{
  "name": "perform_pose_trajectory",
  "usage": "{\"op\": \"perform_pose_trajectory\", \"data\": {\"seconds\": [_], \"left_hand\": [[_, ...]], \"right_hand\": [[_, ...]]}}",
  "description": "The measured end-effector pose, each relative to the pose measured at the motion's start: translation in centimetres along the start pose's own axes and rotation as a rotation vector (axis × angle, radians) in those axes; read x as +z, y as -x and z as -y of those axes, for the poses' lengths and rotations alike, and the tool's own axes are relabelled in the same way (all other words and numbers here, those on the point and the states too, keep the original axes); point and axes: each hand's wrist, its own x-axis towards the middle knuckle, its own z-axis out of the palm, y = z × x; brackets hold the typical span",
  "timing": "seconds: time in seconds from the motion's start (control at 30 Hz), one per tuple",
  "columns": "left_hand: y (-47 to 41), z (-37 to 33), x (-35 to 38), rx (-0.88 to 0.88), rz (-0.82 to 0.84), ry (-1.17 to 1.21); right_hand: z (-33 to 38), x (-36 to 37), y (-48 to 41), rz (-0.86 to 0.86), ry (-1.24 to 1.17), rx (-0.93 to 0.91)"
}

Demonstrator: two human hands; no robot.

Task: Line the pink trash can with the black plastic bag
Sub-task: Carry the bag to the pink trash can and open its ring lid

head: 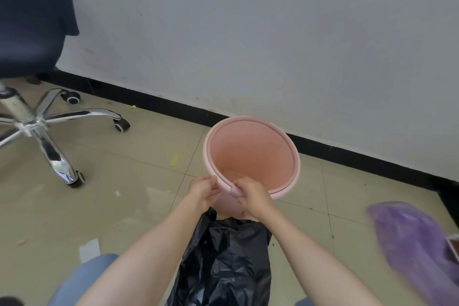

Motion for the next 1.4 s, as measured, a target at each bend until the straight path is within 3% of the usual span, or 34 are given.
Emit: {"op": "perform_pose_trajectory", "data": {"seconds": [0.23,0.43,0.57,0.8,0.93,1.07,1.13,1.23,1.4], "left_hand": [[-0.2,0.4,0.2,-0.011,-0.002,0.005],[-0.8,0.4,0.0,-0.034,-0.018,-0.019],[-0.9,0.2,0.0,-0.043,-0.026,-0.042],[-1.0,-0.3,0.1,-0.069,-0.009,-0.072],[-1.3,-0.1,-0.1,-0.073,-0.01,-0.073],[-1.6,-0.1,-0.1,-0.065,-0.009,-0.096],[-1.9,-0.1,0.0,-0.065,-0.003,-0.104],[-2.2,-0.1,0.0,-0.061,0.001,-0.11],[-2.3,0.3,0.0,-0.046,-0.009,-0.107]], "right_hand": [[-0.5,-2.9,-0.3,0.132,-0.037,0.007],[0.5,-8.4,-0.6,0.147,-0.063,-0.049],[1.2,-12.3,-1.1,0.067,-0.083,-0.088],[1.5,-19.1,-3.9,-0.251,-0.184,-0.107],[1.1,-21.4,-5.8,-0.417,-0.027,-0.125],[0.7,-22.5,-8.7,-0.707,0.253,-0.043],[0.3,-22.6,-10.3,-0.678,0.348,0.052],[-0.6,-22.3,-12.3,-0.548,0.248,0.182],[-2.1,-23.3,-14.0,-0.539,0.234,0.305]]}}
